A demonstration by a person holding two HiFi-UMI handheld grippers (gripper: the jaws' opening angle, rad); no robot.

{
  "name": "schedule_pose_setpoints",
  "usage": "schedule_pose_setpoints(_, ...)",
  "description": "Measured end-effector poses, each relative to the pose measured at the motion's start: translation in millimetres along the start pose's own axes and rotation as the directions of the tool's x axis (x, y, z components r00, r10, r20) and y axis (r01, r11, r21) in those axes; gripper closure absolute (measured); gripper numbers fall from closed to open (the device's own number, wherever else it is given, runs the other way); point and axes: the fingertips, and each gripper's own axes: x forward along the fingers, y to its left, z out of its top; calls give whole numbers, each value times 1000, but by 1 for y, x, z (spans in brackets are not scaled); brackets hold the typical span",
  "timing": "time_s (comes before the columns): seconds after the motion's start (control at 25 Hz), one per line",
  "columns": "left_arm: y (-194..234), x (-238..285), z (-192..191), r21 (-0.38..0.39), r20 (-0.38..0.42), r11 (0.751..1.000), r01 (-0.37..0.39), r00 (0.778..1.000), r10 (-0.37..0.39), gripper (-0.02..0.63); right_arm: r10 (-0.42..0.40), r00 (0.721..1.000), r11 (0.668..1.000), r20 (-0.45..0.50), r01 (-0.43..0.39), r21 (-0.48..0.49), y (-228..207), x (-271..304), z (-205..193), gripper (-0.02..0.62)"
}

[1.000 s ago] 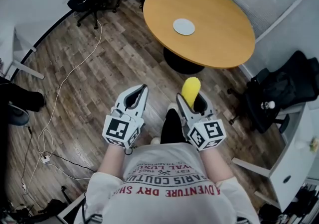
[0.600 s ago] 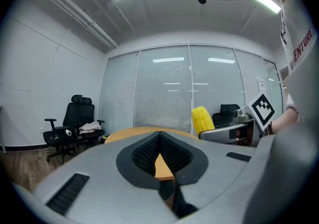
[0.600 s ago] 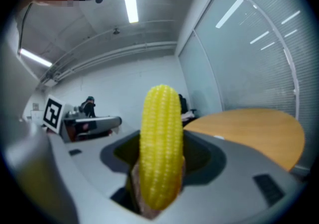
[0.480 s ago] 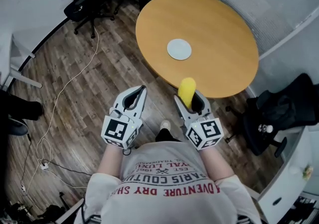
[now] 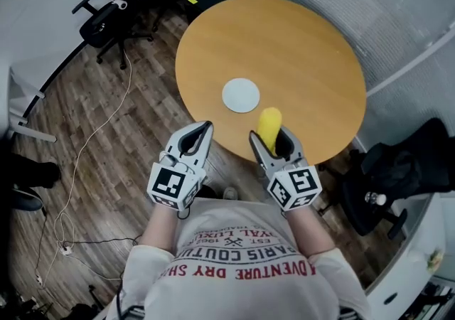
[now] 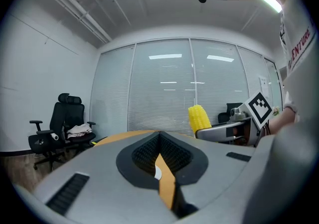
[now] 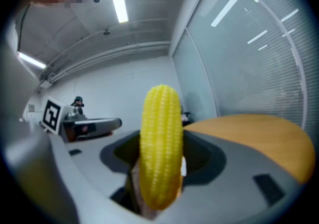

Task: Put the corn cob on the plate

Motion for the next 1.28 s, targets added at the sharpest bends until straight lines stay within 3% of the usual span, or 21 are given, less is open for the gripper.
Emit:
schedule_pose_setpoints(0.28,32,48,-1,-20,-1,999,41,999,-41,574,-75,997,996,-2,75,40,-35,30,1,330)
schedule_pose_setpoints(0.64,83,133,4,-8,-25,973,233,972,-233,574,-262,965,960,1,261,97,-78,86,12,330)
schedule_pose_setpoints(0.96,126,196,3,-12,-71,919,394,916,-394,572,-424,906,892,-11,420,166,-101,129,13,330)
schedule_pose_setpoints(1.16,133,223,-16,-24,-110,869,494,862,-494,574,-506,860,839,-60,508,195,-111,144,-5,330)
schedule_pose_setpoints(1.28,134,235,-30,-27,-138,839,544,829,-542,574,-547,825,795,-138,564,222,-118,151,-29,330)
